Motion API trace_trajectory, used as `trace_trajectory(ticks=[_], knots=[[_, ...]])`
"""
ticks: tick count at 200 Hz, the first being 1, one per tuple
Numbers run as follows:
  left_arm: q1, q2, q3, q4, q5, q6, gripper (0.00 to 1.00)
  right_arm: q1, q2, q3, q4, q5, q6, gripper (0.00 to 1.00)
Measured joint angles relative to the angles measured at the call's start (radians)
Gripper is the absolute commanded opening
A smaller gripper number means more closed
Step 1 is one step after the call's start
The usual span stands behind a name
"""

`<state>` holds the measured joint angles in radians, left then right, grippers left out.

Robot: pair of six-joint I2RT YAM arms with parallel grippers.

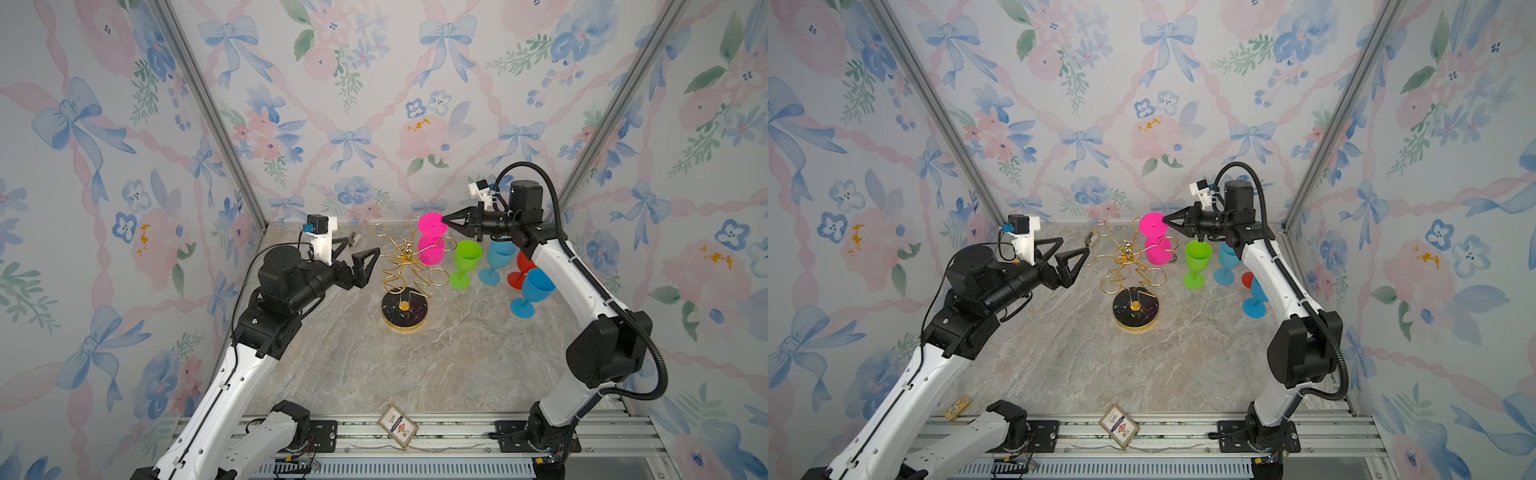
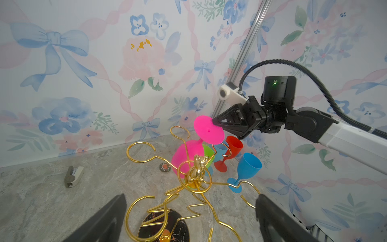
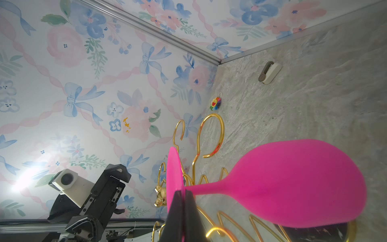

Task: Take the wine glass off the wine glass rack
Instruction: Pick up the wine glass from the wine glass rack.

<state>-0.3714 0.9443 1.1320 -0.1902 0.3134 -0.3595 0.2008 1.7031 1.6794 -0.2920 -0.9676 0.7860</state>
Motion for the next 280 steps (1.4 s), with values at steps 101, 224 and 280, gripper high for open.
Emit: trace_trajectory(ticks=[101, 224, 280], knots=[[-0.018, 0.054, 0.061, 0.0, 0.142, -0.073, 0.97, -0.051, -0.216, -0.018, -0.262, 0.267, -0.375, 0.0], [-0.273, 0.148, 0.13, 0.058, 0.202, -0.125, 0.89, 0.109, -0.573, -0.203, -0.302, 0.362, -0.649, 0.0], [-0.296, 0.187, 0.115, 0.193, 0.296, -0.196, 0.82, 0.166, -0.651, -0.223, -0.288, 0.34, -0.677, 0.0]])
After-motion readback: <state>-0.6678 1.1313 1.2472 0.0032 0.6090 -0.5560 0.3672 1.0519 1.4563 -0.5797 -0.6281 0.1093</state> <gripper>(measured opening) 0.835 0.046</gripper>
